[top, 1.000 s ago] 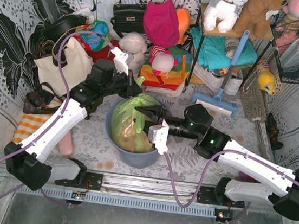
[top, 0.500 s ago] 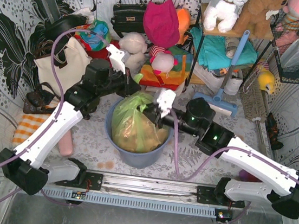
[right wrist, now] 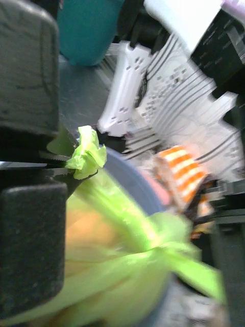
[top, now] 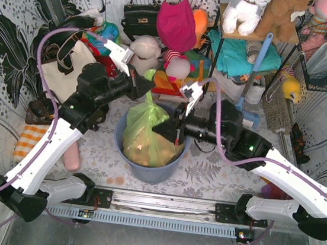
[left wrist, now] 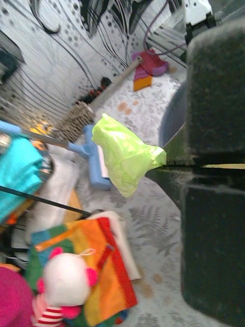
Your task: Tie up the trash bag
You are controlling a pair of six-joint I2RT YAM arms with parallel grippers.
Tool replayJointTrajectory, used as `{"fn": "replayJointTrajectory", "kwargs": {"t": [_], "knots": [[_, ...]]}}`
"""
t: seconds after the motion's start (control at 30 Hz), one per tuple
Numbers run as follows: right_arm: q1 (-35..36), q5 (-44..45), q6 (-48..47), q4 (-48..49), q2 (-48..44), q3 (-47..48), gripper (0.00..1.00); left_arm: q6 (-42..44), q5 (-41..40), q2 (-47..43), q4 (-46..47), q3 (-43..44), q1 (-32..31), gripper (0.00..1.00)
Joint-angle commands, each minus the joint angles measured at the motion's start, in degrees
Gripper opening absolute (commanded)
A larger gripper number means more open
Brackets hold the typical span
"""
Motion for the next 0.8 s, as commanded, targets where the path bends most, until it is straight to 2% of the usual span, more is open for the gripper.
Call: {"fn": "replayJointTrajectory", "kwargs": {"t": [0.0, 0.13, 0.27, 0.37, 0.47, 0.6, 0.77], "knots": [[0.1, -0.8, 13.0, -0.9, -4.0, -10.9, 0.00, 0.4, -4.2, 0.4, -0.1, -7.7, 0.1, 0.00], [0.1, -2.1, 16.7, -0.5, -7.2, -13.7, 0.00, 1.2, -9.4, 0.1, -1.2, -10.0, 0.1, 0.00], [0.2, -4.6, 16.8, -2.9, -7.2, -8.2, 0.00, 2.2, -13.1, 0.5, -2.2, -6.5, 0.1, 0.00], [0.1, -5.8, 17.1, -5.0, -6.9, -2.9, 0.00, 2.2, -13.6, 0.2, -2.0, -3.3, 0.1, 0.00], [0.1, -6.4, 18.3, -5.4, -8.2, -1.8, 0.00, 0.1, -11.3, -1.2, 0.4, -3.1, 0.1, 0.00], [0.1, -3.6, 20.1, -7.8, -10.9, -7.0, 0.00, -3.5, -7.8, -2.0, 2.1, -6.9, 0.1, 0.00], [0.1, -2.8, 21.7, -8.0, -14.0, -15.6, 0.00, -4.2, -10.1, -3.1, 1.9, -13.3, 0.0, 0.00]]}}
